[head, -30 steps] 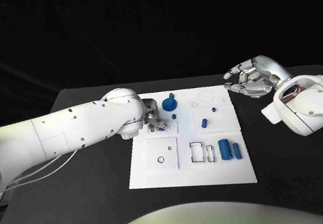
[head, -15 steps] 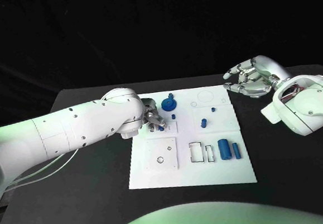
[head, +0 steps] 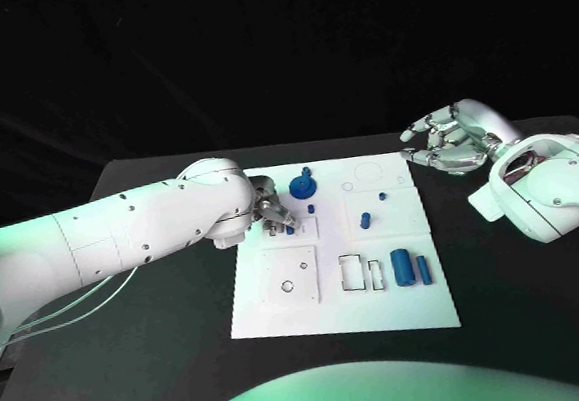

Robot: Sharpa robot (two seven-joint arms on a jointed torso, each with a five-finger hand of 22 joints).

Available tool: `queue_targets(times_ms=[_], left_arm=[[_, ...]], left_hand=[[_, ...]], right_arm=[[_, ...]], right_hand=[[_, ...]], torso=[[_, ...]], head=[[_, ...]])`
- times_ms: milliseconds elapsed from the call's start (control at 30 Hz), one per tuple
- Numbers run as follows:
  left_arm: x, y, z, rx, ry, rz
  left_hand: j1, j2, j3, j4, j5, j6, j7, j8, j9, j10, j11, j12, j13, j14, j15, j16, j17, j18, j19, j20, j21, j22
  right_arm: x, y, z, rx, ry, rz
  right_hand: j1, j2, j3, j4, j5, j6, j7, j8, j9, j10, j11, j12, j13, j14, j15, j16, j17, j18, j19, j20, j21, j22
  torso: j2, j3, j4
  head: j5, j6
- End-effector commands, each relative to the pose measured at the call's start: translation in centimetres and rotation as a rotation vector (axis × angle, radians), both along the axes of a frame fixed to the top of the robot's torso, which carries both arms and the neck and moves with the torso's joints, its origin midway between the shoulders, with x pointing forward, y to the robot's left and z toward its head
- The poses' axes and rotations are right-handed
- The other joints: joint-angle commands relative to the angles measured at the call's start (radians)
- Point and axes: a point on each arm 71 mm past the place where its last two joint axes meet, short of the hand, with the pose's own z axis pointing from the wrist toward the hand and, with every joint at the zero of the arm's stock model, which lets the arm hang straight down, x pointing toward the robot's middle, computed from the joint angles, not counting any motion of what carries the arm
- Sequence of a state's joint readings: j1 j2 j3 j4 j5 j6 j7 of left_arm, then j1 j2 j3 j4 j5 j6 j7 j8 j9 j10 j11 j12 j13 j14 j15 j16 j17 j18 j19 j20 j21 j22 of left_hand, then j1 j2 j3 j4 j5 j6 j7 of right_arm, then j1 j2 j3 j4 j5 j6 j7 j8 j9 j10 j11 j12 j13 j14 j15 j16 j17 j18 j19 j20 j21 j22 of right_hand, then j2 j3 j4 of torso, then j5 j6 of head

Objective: Assemble the parts on the task board

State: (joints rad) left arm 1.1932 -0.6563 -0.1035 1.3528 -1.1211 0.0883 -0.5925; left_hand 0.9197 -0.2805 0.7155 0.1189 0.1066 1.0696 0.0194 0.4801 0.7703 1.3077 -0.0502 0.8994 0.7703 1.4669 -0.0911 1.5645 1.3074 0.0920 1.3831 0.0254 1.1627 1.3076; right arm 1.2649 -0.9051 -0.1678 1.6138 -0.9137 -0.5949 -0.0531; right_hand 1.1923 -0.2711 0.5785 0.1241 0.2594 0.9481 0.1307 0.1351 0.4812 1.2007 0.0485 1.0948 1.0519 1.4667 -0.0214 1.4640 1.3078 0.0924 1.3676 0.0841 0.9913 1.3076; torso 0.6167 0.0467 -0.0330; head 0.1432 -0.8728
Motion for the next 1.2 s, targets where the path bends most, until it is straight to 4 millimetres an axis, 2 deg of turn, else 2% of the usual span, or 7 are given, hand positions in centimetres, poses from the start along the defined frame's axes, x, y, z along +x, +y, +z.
queue_targets(times_ms=[33,167,233,267,567,667,1200], left_arm=[[-0.1,0.1,0.0,-0.004,-0.003,0.012],[-0.1,0.5,0.3,-0.010,-0.012,0.021],[-0.1,0.7,0.6,-0.014,-0.017,0.026],[-0.1,0.7,0.7,-0.016,-0.019,0.028],[0.2,1.1,2.9,-0.092,-0.024,0.062],[0.5,1.4,4.0,-0.120,-0.018,0.072],[5.1,4.2,7.4,-0.033,-0.056,0.089]], left_hand=[[-0.006,0.005,-0.080,0.039,-0.017,0.015,-0.003,-0.004,-0.002,0.008,0.004,0.023,0.020,0.103,0.000,0.004,0.259,-0.010,0.009,0.000,-0.005,0.148],[0.097,0.059,-0.351,0.174,-0.008,0.025,-0.006,-0.003,-0.005,0.016,0.002,0.030,0.026,0.104,-0.002,0.006,0.263,-0.010,0.015,-0.002,-0.007,0.153],[0.106,0.077,-0.444,0.175,0.071,0.027,-0.007,-0.004,-0.007,0.018,0.002,0.032,0.028,0.104,-0.002,0.006,0.263,-0.010,0.015,-0.003,-0.009,0.153],[0.101,0.079,-0.484,0.175,0.203,0.026,-0.007,-0.004,-0.006,0.021,0.001,0.035,0.031,0.104,-0.003,0.006,0.263,-0.011,0.016,-0.005,-0.008,0.154],[0.107,0.085,-0.498,0.174,0.235,0.023,-0.007,-0.006,-0.007,0.016,0.001,0.026,0.022,0.104,-0.004,0.006,0.263,-0.011,0.017,-0.005,-0.009,0.154],[0.174,0.085,-0.496,0.173,0.338,-0.045,0.016,-0.058,-0.029,-0.030,0.015,-0.024,-0.025,0.100,0.006,-0.002,0.248,-0.008,0.007,0.002,-0.027,0.150],[0.183,0.091,-0.508,0.174,0.286,-0.087,0.036,-0.103,-0.050,-0.036,0.031,-0.019,-0.022,0.097,0.019,-0.008,0.235,-0.006,0.001,0.013,-0.042,0.147]], right_arm=[[0.0,0.1,0.0,-0.004,0.002,0.012],[0.0,0.1,0.0,-0.004,0.002,0.011],[0.0,0.0,0.0,-0.004,0.002,0.011],[0.0,0.0,0.0,-0.004,0.002,0.010],[0.0,0.0,-0.1,-0.005,0.001,0.007],[0.1,-0.1,-0.1,-0.006,0.001,0.005],[0.1,-0.2,-0.1,-0.007,0.001,0.001]], right_hand=[[-0.008,0.001,0.005,-0.001,0.004,-0.005,0.001,0.005,0.001,-0.010,0.000,-0.008,-0.002,0.047,0.000,-0.009,0.056,0.014,-0.007,0.001,-0.010,0.087],[-0.001,0.001,0.008,-0.005,0.004,-0.007,0.001,0.005,0.002,-0.012,0.000,-0.008,-0.004,0.044,0.000,-0.014,0.048,0.015,-0.010,0.001,-0.021,0.083],[-0.001,0.001,0.008,-0.005,0.004,-0.007,0.001,0.005,0.002,-0.012,0.000,-0.008,-0.004,0.044,0.000,-0.014,0.048,0.015,-0.010,0.001,-0.021,0.083],[-0.001,0.001,0.008,-0.005,0.004,-0.007,0.001,0.005,0.002,-0.012,0.000,-0.008,-0.004,0.044,0.000,-0.014,0.048,0.015,-0.010,0.001,-0.021,0.083],[-0.001,0.001,0.008,-0.006,0.004,-0.007,0.001,0.005,0.002,-0.012,0.000,-0.008,-0.005,0.043,0.000,-0.016,0.045,0.016,-0.011,0.001,-0.026,0.082],[-0.001,0.001,0.008,-0.006,0.004,-0.007,0.001,0.005,0.002,-0.012,0.000,-0.008,-0.005,0.043,0.000,-0.016,0.045,0.016,-0.011,0.001,-0.026,0.082],[-0.001,0.002,0.009,-0.006,0.005,-0.008,0.001,0.005,0.003,-0.012,0.000,-0.009,-0.006,0.043,0.000,-0.017,0.044,0.016,-0.012,0.001,-0.028,0.081]], torso=[[0.000,-0.0006,-0.0005],[0.001,-0.0007,-0.0006],[0.000,-0.0003,-0.0006],[0.000,-0.0004,-0.0007],[0.001,0.0000,-0.0022],[0.001,0.0002,-0.0015],[0.003,0.0002,-0.0018]], head=[[0.000,0.000],[0.000,0.000],[0.001,0.000],[0.001,0.000],[0.003,0.000],[0.000,0.000],[0.000,0.000]])
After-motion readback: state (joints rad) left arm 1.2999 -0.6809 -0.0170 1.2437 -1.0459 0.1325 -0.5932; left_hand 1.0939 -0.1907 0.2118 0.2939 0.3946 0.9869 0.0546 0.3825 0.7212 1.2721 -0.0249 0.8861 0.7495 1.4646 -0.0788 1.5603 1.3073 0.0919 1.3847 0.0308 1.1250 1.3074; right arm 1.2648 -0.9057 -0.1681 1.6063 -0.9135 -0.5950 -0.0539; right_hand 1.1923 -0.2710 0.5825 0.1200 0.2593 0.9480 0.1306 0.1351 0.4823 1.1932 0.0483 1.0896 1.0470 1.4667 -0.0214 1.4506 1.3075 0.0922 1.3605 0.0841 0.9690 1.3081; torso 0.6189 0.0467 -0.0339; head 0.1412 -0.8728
